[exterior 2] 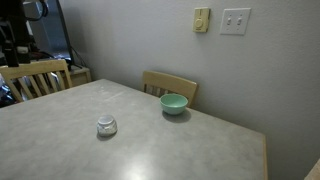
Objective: Put the the silver lid on the table
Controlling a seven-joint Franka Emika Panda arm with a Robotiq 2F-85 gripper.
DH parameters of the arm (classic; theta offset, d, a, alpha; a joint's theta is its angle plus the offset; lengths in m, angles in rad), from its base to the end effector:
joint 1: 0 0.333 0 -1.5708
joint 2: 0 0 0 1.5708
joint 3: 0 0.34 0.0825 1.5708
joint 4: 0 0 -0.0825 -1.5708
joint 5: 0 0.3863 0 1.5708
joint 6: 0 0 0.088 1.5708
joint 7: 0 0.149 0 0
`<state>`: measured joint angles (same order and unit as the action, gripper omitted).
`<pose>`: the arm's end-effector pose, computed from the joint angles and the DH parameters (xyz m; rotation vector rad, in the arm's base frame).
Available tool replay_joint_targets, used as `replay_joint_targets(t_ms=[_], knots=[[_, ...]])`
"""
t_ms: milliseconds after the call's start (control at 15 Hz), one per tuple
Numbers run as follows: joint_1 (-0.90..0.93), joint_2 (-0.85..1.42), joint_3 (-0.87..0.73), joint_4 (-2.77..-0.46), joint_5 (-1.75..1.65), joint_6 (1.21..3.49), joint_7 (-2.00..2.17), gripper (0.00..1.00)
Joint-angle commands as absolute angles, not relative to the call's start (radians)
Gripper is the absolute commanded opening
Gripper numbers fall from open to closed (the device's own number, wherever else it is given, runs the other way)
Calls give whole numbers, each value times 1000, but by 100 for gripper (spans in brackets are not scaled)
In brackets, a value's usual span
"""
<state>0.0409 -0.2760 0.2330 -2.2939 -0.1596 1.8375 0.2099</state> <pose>0.4203 0.1005 0.4270 2.8804 0.1533 -0.1941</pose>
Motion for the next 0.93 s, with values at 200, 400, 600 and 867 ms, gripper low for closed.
replay_joint_targets(t_ms=[200,400,600,867], knots=[[56,-241,205,-2251,-184,1806,225,100],[47,-202,187,-2188,-217,1759,205,100],[46,-140,157,-2108,-232,1715,160,100],[59,-150,139,-2118,-221,1727,165,100]])
